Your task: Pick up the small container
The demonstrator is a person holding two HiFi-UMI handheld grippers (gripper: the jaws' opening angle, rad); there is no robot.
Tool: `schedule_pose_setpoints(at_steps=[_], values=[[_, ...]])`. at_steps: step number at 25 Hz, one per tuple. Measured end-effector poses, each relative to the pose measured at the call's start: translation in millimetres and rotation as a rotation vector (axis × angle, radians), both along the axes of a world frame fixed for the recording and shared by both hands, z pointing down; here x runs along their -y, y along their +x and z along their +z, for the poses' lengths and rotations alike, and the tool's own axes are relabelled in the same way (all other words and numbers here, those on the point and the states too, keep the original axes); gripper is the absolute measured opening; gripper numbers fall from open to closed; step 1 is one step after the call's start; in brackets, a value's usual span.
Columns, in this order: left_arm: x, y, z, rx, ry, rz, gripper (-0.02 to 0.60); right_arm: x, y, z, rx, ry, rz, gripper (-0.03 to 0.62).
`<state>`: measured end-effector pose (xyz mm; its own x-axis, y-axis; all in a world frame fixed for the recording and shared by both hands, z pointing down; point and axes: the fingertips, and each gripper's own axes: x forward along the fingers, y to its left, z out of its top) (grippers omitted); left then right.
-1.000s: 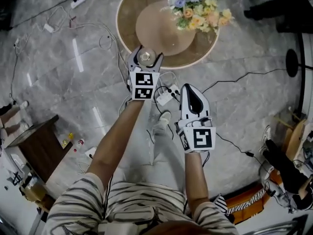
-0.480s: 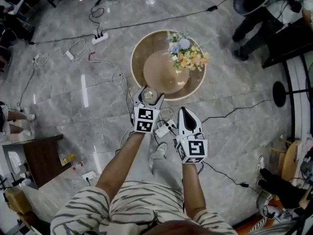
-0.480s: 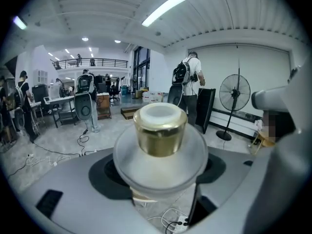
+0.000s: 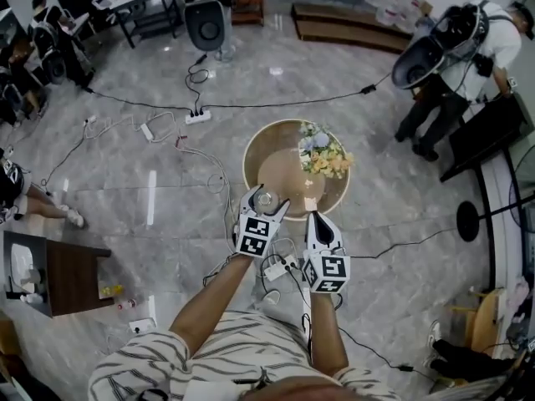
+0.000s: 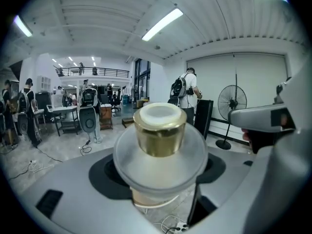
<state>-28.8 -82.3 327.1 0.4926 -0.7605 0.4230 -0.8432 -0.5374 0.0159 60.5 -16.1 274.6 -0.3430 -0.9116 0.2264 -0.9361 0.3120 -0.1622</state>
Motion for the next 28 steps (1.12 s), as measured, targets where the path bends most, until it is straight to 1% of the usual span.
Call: schedule_pose_setpoints(at_steps=[5,8,12,16,20,22,28], values=[[-9.0,-10.8,-43.5,-0.022,0.04,-0.01,0.33,4.8,-10.0,-35.9,-0.001,0.045,-0.021,0.008],[-15.4,-15.2,-61.9,-0.023,0.065,-0.015,0.33,9.2,-11.7,-55.1,0.013,0.059,-0.032,0.006],[-28.7,-21.3,-80.2,-0.034,0.073,-0.015,0.33,6.4,-15.3,-75.8,0.011,0.079,-0.045,0.006],[-39.4,-24.5,-86.7,-0.03,0.079,-0.037,0.33,-0.2,-16.2,-85.4,0.013,0.099,-0.069,0.006],[-37.6,-29.2,-108.2,-0.045,0.114,-0.039,0.33,2.9,-18.2,-98.4,0.012,0.134,-0.075,0.006],[-40.2,-34.0,-110.5,-0.062,0.114,-0.041,0.33,1.2,-20.2,-98.9,0.006,0.133,-0.072,0.005],[-43.0,-38.1,-118.6,-0.08,0.136,-0.044,0.33,4.5,-15.8,-97.1,0.011,0.129,-0.059,0.002]])
